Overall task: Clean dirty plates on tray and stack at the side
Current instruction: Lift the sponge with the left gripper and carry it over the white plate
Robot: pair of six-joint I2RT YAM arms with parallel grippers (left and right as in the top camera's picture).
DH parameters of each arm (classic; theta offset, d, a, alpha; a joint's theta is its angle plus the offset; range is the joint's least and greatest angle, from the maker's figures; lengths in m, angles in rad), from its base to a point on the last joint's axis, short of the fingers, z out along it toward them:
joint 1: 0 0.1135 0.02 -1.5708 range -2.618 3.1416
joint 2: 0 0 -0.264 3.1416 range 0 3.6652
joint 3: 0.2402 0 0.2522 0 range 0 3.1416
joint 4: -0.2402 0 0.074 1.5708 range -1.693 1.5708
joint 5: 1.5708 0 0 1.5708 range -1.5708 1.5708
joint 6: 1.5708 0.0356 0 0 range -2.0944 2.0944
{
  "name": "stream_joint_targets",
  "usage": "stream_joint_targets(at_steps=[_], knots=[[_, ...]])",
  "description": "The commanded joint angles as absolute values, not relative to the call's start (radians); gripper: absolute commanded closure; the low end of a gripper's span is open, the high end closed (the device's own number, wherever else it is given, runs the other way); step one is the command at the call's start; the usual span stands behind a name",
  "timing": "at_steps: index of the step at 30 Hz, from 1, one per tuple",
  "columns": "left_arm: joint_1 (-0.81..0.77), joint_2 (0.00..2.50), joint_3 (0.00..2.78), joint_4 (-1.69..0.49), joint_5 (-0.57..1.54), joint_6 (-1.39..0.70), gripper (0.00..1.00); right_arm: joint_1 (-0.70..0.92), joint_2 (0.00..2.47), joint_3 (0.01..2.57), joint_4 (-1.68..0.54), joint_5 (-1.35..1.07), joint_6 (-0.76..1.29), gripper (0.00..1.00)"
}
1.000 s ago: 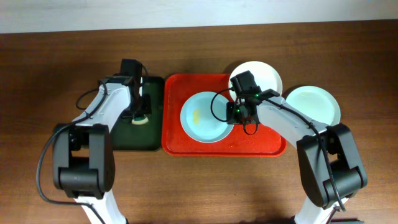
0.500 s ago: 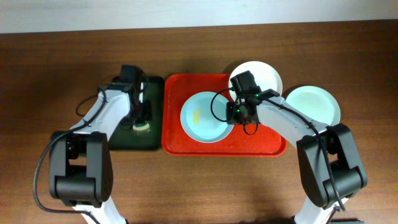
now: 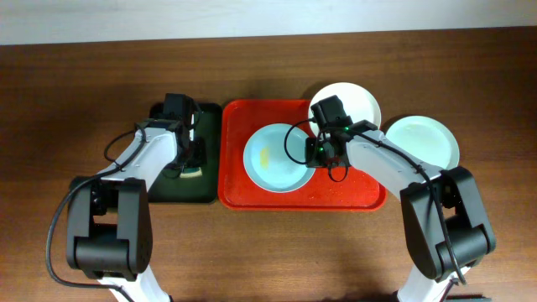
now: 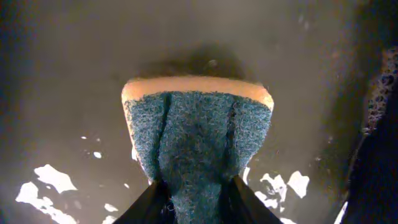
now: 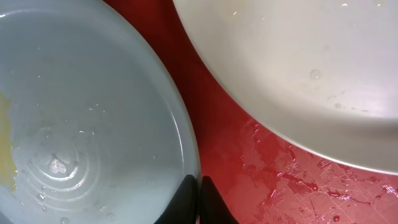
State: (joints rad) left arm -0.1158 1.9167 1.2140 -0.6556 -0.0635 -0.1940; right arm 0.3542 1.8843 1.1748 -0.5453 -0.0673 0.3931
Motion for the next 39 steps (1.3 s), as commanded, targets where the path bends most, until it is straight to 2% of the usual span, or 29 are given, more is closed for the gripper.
stream_joint_targets(at_steps=[1, 15, 19, 22, 29, 30, 32, 38, 39], knots=[[-0.12, 1.902, 1.196, -0.641, -0.075, -0.197, 0.75, 0.359, 1.897, 1.166, -0.546, -0.048, 0.401, 0.95], [-0.12, 1.903, 1.145, -0.598, -0.067, -0.197, 0.83, 0.359, 1.897, 1.166, -0.546, -0.048, 0.4, 0.95], [-0.118, 1.902, 1.153, -0.593, -0.046, -0.192, 1.0, 0.359, 1.897, 1.166, -0.546, -0.048, 0.4, 0.95], [-0.111, 1.883, 1.181, -0.62, -0.02, -0.184, 1.0, 0.359, 1.897, 1.166, -0.546, -0.048, 0.4, 0.95], [-0.107, 1.585, 1.2, -0.675, -0.019, -0.165, 1.0, 0.359, 1.897, 1.166, -0.549, -0.048, 0.4, 0.95], [-0.107, 1.514, 1.2, -0.676, -0.018, -0.166, 1.0, 0.359, 1.897, 1.166, -0.548, -0.048, 0.4, 0.9], [-0.107, 1.436, 1.2, -0.683, -0.018, -0.166, 1.0, 0.359, 1.897, 1.166, -0.548, -0.048, 0.4, 0.9], [-0.107, 1.375, 1.197, -0.715, -0.022, -0.166, 1.0, 0.359, 1.897, 1.166, -0.548, -0.048, 0.4, 0.91], [-0.107, 1.378, 1.194, -0.712, -0.022, -0.166, 1.0, 0.359, 1.897, 1.166, -0.548, -0.048, 0.4, 0.95]])
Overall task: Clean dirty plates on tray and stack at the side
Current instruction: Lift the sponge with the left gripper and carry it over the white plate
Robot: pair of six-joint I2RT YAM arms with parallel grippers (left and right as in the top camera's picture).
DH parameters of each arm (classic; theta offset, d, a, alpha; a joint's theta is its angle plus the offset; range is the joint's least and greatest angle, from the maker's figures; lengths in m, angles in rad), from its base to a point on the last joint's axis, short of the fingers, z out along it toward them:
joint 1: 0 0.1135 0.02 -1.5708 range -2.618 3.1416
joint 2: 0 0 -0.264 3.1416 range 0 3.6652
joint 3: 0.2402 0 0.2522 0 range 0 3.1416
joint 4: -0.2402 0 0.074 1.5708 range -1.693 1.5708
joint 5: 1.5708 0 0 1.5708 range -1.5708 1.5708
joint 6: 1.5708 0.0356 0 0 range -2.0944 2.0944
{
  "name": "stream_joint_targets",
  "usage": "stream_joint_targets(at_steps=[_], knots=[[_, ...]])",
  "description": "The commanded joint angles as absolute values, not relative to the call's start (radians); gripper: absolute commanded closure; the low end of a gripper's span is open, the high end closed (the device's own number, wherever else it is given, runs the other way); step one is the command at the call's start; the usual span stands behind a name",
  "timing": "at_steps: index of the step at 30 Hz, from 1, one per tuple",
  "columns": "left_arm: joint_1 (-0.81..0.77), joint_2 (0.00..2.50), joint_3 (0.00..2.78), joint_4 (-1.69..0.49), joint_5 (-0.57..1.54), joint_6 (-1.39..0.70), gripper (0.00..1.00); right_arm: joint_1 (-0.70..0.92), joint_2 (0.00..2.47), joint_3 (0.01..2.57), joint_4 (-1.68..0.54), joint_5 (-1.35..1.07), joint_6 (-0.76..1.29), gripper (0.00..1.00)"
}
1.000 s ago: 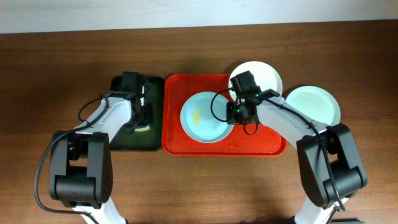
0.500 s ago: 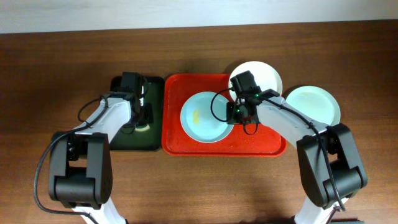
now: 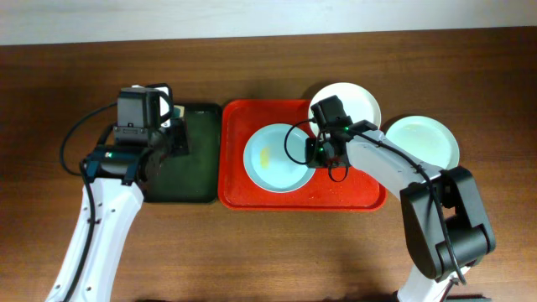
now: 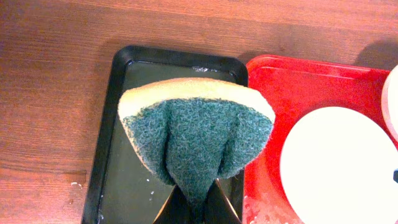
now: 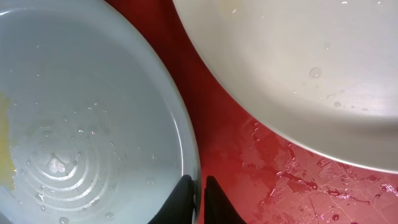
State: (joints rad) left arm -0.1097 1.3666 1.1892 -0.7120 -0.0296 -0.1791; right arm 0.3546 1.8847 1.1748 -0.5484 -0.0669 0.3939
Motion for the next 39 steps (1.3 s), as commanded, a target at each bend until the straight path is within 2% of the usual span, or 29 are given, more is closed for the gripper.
stream_joint_targets(at_steps=[1, 39], knots=[[-0.107, 1.383, 1.192, -0.709, -0.022, -0.166, 1.0, 0.359, 1.897, 1.166, -0.548, -0.048, 0.4, 0.95], [-0.107, 1.556, 1.191, -0.688, -0.021, -0.166, 1.0, 0.359, 1.897, 1.166, -0.543, -0.055, 0.401, 0.96]])
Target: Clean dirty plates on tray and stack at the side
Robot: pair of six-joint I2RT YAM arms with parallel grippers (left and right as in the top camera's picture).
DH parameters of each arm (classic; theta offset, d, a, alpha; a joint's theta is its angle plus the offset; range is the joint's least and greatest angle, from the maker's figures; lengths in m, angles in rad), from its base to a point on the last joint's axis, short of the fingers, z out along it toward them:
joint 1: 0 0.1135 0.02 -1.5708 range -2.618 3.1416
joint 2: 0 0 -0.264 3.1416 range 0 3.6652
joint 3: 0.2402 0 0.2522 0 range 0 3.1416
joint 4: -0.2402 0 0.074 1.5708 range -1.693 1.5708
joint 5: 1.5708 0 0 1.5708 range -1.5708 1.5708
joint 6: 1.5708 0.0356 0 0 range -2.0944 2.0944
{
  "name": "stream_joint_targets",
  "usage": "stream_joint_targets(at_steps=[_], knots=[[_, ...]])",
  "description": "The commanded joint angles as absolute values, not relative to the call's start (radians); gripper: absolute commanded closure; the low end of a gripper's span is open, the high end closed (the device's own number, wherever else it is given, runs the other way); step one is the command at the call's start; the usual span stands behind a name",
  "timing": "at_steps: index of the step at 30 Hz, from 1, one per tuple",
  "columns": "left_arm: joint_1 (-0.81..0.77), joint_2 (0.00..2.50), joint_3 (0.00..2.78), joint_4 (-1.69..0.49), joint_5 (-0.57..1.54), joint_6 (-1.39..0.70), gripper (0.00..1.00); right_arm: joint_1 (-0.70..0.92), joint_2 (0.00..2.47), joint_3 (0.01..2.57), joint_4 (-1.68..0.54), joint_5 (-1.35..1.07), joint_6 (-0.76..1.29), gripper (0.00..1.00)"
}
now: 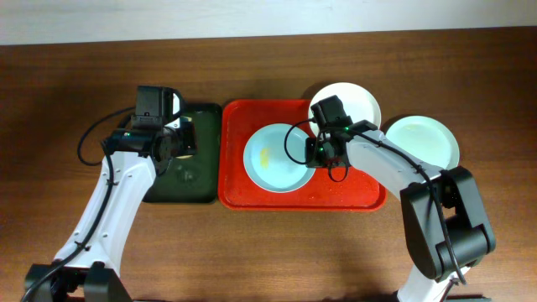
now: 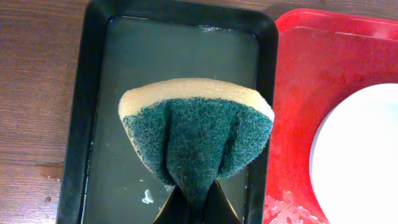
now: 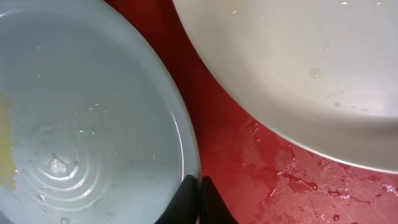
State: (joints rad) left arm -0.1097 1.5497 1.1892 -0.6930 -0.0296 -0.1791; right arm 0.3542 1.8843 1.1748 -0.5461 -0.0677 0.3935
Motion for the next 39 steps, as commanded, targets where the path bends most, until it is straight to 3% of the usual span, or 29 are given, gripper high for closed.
stream_joint_targets(at_steps=[1, 24, 27, 33, 39], knots=[[-0.107, 1.556, 1.191, -0.688, -0.021, -0.166, 1.0, 0.359, 1.897, 1.166, -0.543, -0.055, 0.401, 0.96], [-0.107, 1.657, 1.201, -0.668, -0.02, -0.166, 1.0, 0.386, 1.906, 1.161, -0.546, -0.199, 0.417, 0.96], [-0.107, 1.657, 1.259, -0.706, -0.016, -0.167, 1.0, 0.386, 1.906, 1.161, -0.562, -0.2, 0.539, 0.96], [-0.123, 1.688, 1.475, -0.886, 0.064, -0.188, 1.0, 0.386, 1.906, 1.161, -0.564, -0.199, 0.544, 0.96], [-0.239, 1.782, 1.674, -1.085, 0.065, -0.191, 1.0, 0.386, 1.906, 1.161, -0.565, -0.171, 0.538, 0.96]])
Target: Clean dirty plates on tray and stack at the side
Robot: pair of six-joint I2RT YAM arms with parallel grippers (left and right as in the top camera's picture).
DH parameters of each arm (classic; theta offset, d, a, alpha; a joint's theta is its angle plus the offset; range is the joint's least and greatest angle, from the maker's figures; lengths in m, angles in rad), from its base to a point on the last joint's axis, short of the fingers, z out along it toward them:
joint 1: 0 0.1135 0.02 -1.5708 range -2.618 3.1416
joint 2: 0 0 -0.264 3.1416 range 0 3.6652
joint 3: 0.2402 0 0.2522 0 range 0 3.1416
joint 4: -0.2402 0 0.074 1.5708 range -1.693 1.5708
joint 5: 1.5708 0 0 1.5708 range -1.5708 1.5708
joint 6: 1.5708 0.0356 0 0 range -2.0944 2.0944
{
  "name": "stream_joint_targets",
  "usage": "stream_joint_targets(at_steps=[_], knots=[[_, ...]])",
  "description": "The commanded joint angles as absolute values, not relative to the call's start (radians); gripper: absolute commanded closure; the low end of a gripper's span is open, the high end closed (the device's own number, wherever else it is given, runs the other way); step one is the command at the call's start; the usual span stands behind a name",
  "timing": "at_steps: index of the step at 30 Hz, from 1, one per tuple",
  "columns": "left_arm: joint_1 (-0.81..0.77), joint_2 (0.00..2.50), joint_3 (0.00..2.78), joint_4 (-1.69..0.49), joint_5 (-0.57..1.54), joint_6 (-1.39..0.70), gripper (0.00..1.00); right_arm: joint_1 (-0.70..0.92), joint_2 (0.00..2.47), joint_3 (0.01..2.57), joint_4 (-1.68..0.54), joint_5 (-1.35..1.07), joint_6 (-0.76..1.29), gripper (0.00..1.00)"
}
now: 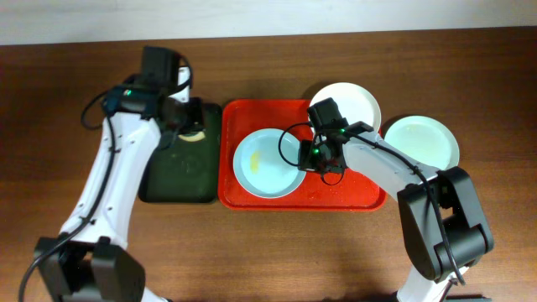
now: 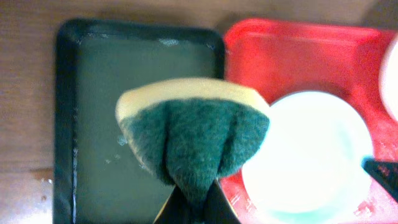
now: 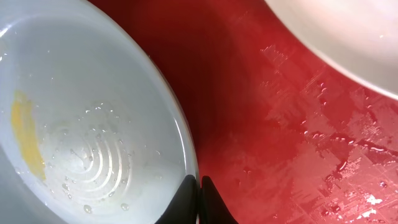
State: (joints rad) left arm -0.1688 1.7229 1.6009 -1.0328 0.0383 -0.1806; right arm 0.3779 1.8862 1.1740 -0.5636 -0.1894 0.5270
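Note:
A light blue plate [image 1: 267,164] with a yellow smear [image 3: 25,134] lies on the red tray [image 1: 352,197]. My right gripper [image 1: 309,156] is shut on the plate's right rim [image 3: 186,146]; its closed tips show in the right wrist view [image 3: 199,186]. My left gripper [image 1: 186,126] is shut on a folded green and yellow sponge [image 2: 193,137], held in the air above the right side of the black tray [image 1: 168,180]. The left wrist view has the blue plate [image 2: 311,162] to the right of the sponge.
A white plate [image 1: 352,102] sits half on the red tray's back right corner. A pale green plate [image 1: 422,140] lies on the wooden table [image 1: 268,252] to the right of the tray. Shallow water covers the black tray's floor [image 2: 99,124].
The blue plate and my right gripper have shifted a little left on the red tray. My left gripper, still holding the sponge, now sits farther back and higher, near the black tray's right edge.
The sponge was first pressed into the black tray's water in my left gripper. Then it was held up above that tray, and now hangs near the tray's right edge. My right gripper stayed on the blue plate's rim, and the plate now lies farther left.

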Motion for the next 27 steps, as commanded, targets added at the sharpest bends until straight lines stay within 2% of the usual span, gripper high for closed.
stream_joint_targets(at_steps=[1, 10, 27], knots=[[-0.258, 1.796, 1.678, -1.093, 0.065, -0.197, 1.0, 0.386, 1.906, 1.161, -0.565, -0.17, 0.529, 0.96], [-0.413, 1.971, 1.678, -1.078, 0.065, -0.215, 1.0, 0.386, 1.906, 1.161, -0.576, -0.168, 0.529, 0.96], [-0.43, 2.115, 1.672, -1.01, 0.065, -0.299, 1.0, 0.386, 1.906, 1.161, -0.579, -0.168, 0.529, 0.96]])
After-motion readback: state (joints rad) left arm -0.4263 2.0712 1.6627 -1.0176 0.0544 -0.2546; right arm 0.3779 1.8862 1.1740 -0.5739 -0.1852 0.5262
